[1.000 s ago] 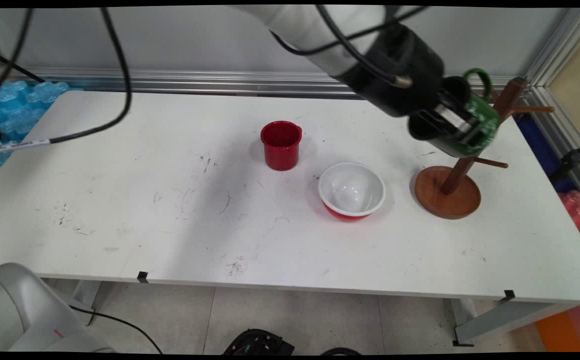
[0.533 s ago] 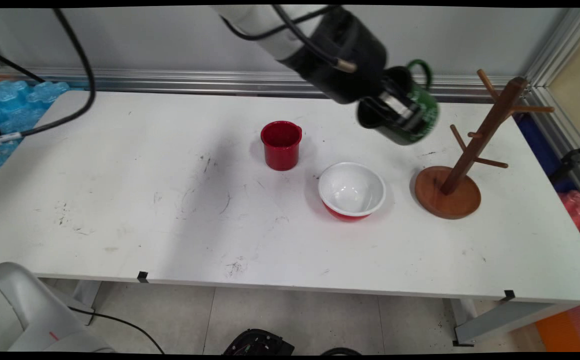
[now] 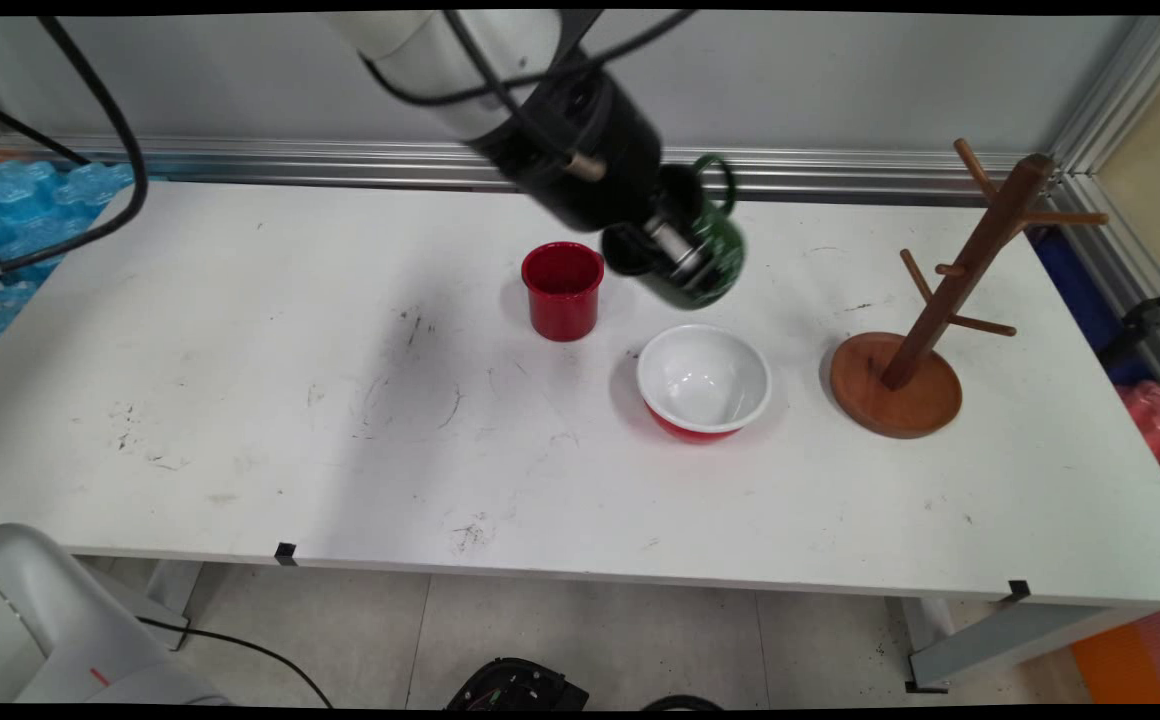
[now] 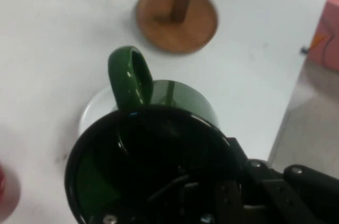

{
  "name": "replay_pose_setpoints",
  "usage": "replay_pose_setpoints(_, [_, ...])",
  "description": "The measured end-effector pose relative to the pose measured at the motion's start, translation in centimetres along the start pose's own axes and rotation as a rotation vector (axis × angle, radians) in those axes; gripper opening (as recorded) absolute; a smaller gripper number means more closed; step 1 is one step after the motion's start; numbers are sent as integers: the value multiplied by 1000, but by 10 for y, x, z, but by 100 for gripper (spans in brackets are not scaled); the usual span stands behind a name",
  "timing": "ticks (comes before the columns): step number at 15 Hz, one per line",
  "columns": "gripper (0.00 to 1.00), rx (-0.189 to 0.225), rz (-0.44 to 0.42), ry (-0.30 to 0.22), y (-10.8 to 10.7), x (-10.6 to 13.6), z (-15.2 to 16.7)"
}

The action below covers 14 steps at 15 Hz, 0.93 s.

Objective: Place the picked object on the table

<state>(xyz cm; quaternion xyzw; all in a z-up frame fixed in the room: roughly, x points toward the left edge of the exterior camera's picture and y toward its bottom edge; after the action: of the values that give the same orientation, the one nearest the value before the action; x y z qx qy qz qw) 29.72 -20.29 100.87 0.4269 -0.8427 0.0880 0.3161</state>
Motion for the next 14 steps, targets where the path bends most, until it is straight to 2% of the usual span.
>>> replay_pose_setpoints(7, [0, 108, -55, -180, -2, -22, 22])
replay_pose_setpoints(14, [0, 170, -114, -321, -2, -37, 61])
